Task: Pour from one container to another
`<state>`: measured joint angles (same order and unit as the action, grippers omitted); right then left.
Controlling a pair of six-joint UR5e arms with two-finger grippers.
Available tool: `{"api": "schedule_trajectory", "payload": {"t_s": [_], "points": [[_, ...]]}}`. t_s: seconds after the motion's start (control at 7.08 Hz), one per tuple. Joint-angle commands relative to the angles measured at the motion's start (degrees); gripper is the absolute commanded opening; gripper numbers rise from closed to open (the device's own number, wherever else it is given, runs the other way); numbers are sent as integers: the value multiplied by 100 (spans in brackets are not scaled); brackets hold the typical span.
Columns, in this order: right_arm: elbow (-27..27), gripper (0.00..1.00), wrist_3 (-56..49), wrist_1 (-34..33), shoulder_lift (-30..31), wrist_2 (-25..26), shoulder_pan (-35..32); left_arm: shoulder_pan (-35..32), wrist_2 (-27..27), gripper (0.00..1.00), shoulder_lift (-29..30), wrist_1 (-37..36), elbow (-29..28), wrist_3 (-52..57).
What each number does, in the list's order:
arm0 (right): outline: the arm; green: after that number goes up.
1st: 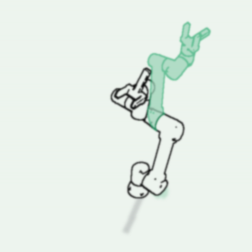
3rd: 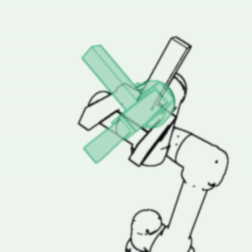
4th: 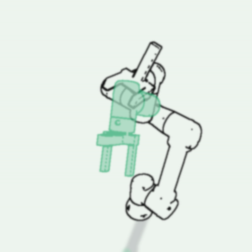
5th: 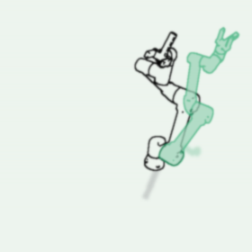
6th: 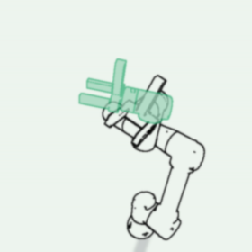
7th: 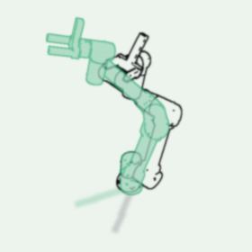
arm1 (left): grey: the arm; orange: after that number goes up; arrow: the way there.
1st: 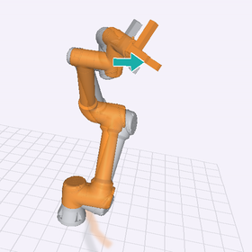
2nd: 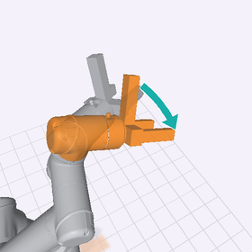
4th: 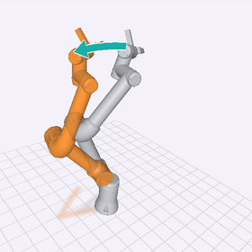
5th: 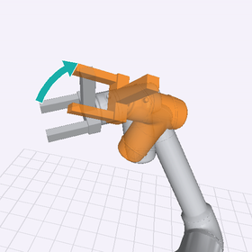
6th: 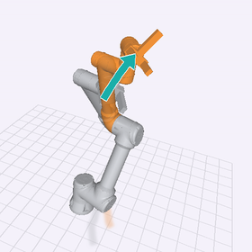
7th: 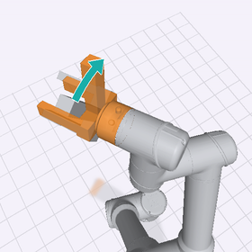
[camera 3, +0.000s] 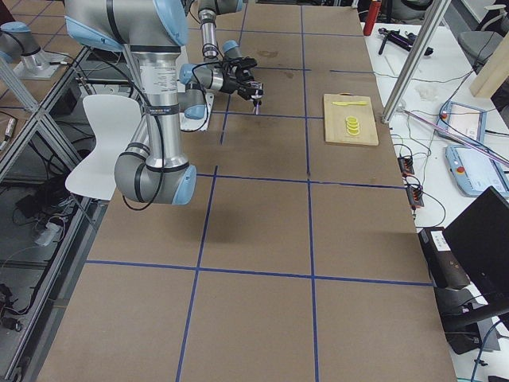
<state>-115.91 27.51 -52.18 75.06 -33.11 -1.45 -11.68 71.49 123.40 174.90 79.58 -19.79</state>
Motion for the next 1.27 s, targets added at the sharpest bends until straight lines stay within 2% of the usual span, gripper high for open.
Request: {"api": "schedule_trajectory", "payload": {"t_s": [0.0, 0.14, 0.42, 0.85, 1.13], "points": [[-28, 0, 0, -747, -227, -11, -22, 0, -12, 0, 17, 0, -21, 2], [-55, 0, 0, -1072, -341, -11, -65, 0, -12, 0, 17, 0, -22, 2], [-536, 0, -9, -2282, -430, -11, -74, 8, -29, 0, 44, -9, -83, 2], [-574, 0, -201, -3173, -833, -11, -83, 8, -38, 0, 79, -18, -118, 2], [-565, 0, -516, -3350, -843, -11, -109, 17, -47, 0, 79, -18, -118, 2]]}}
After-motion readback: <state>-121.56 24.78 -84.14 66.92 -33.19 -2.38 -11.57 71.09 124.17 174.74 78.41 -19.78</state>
